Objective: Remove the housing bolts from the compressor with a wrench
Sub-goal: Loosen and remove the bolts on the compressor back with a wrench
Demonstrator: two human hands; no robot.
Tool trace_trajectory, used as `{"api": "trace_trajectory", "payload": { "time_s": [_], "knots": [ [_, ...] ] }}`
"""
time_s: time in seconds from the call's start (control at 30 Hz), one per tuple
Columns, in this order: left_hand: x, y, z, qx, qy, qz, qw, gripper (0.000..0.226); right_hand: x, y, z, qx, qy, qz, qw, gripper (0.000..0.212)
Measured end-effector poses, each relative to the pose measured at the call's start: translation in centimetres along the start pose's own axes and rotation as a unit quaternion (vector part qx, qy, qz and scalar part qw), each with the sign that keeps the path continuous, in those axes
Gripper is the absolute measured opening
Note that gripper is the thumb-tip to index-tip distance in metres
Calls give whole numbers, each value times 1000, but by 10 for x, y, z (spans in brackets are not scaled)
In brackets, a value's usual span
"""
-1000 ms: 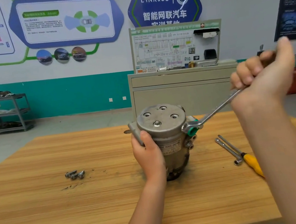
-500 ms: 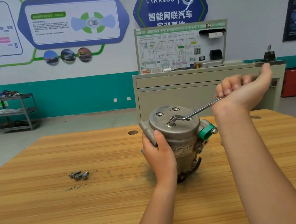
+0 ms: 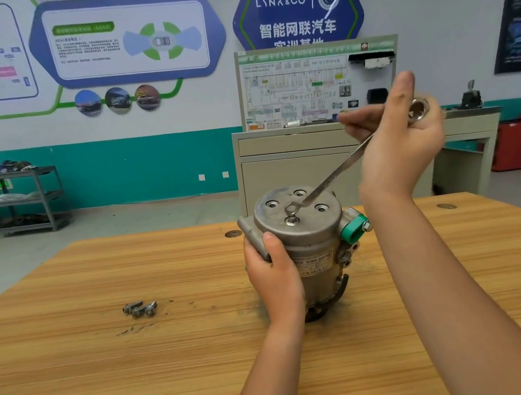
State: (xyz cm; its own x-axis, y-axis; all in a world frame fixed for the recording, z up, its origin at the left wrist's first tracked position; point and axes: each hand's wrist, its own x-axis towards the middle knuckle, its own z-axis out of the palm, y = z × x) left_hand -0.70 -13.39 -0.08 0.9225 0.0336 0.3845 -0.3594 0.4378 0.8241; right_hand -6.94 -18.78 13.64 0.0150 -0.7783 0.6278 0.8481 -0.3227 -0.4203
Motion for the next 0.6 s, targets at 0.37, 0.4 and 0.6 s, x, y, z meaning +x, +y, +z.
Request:
{"api": "trace_trajectory", "payload": {
  "time_s": [0.37, 0.4, 0.6],
  "knots": [
    [-1, 1, -2, 16, -17, -10, 1000, 22, 18, 18, -16, 46, 186, 186, 964, 10],
    [-1, 1, -1, 16, -15, -7, 1000, 20, 17, 19, -18, 39, 187, 184, 964, 10],
    [-6, 2, 1, 29, -11, -22, 999, 24, 13, 24, -30, -17, 202, 122, 972, 12]
  ]
}}
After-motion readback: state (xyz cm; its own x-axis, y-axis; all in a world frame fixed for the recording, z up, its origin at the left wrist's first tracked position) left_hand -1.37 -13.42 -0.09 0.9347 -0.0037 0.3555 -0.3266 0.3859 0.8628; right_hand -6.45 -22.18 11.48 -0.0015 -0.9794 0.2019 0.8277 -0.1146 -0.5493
